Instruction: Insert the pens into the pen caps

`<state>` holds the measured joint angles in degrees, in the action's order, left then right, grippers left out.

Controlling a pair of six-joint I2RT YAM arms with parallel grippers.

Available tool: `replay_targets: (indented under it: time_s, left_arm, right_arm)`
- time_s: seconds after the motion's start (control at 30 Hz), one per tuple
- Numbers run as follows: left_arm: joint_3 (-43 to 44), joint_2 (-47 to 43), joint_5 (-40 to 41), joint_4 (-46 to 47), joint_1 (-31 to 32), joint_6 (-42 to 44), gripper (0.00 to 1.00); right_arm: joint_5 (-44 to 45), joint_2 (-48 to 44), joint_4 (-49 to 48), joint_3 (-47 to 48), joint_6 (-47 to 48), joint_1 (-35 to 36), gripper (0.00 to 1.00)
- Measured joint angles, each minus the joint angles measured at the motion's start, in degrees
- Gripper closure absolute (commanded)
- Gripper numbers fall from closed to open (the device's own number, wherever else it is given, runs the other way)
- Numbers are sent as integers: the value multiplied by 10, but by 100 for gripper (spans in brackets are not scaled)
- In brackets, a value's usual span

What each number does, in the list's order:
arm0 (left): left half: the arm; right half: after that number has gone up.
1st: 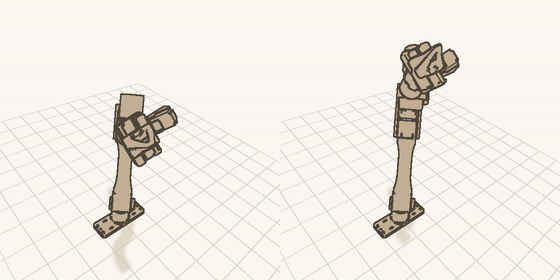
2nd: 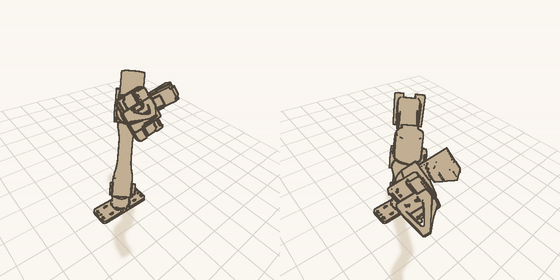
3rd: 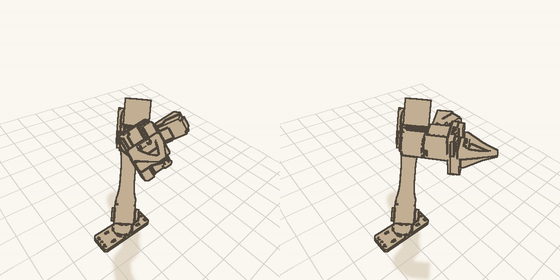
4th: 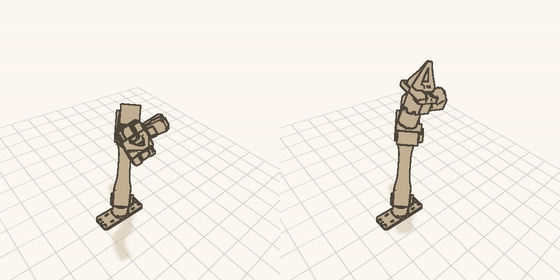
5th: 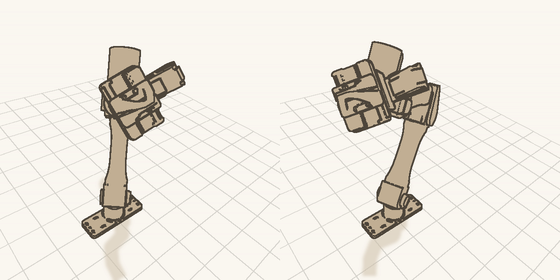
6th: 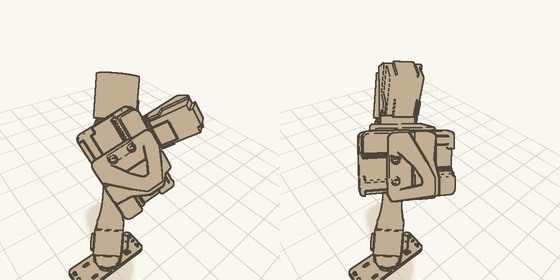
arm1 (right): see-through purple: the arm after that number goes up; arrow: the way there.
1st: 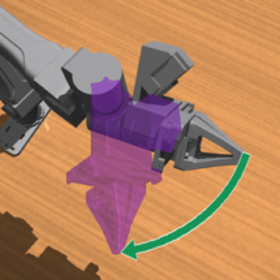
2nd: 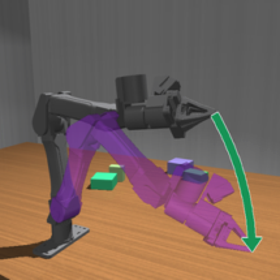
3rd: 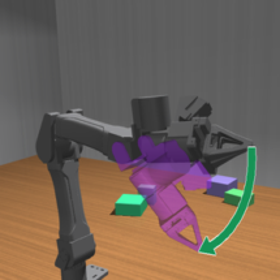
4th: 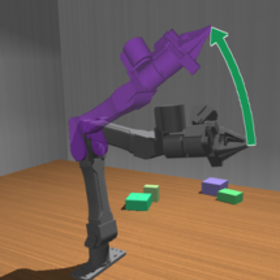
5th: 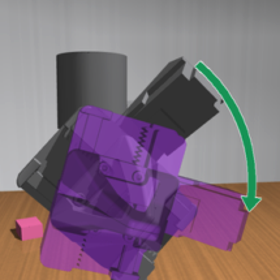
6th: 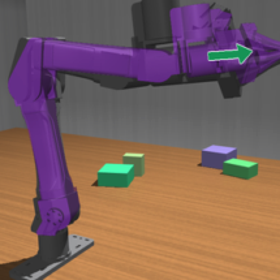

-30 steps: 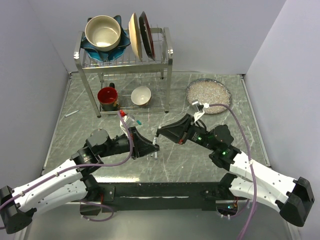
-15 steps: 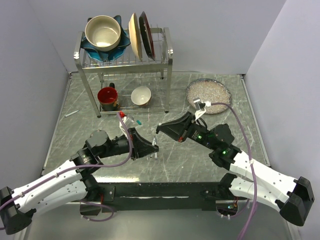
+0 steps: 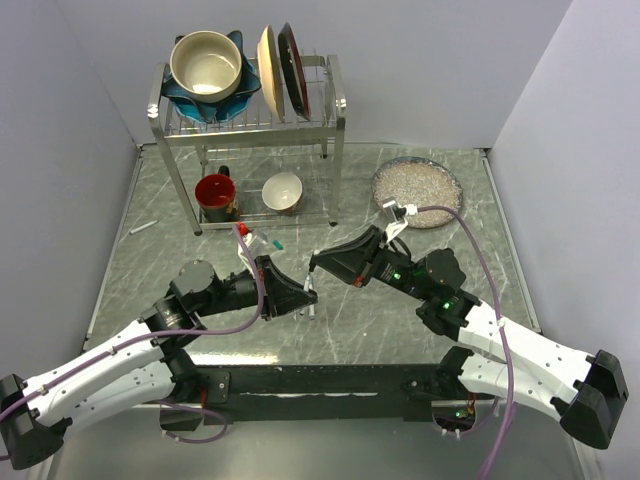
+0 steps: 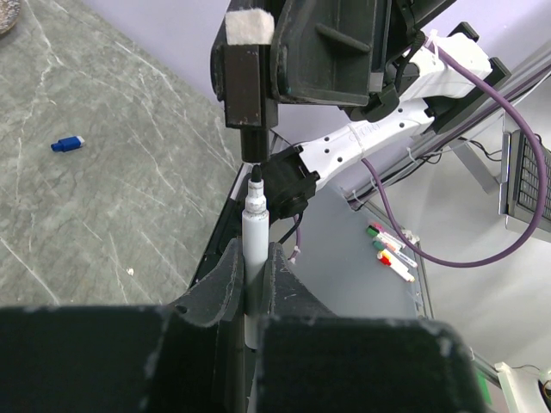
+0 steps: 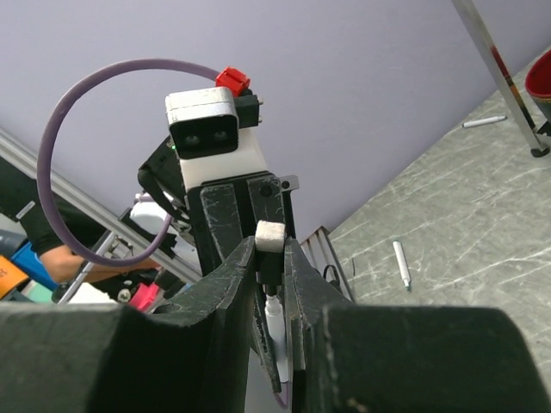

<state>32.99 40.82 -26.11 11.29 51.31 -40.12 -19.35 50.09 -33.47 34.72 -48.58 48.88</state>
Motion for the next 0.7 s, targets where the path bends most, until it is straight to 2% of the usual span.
replay_targets:
  time_s: [0.4, 0.7]
  left_arm:
    - [0, -6, 0, -3, 0, 1, 99]
    - [0, -14, 5, -50, 3, 6, 99]
  right_arm:
    - [-1, 0, 0, -2, 3, 19, 100]
    - [19, -10, 43, -3, 59, 43, 100]
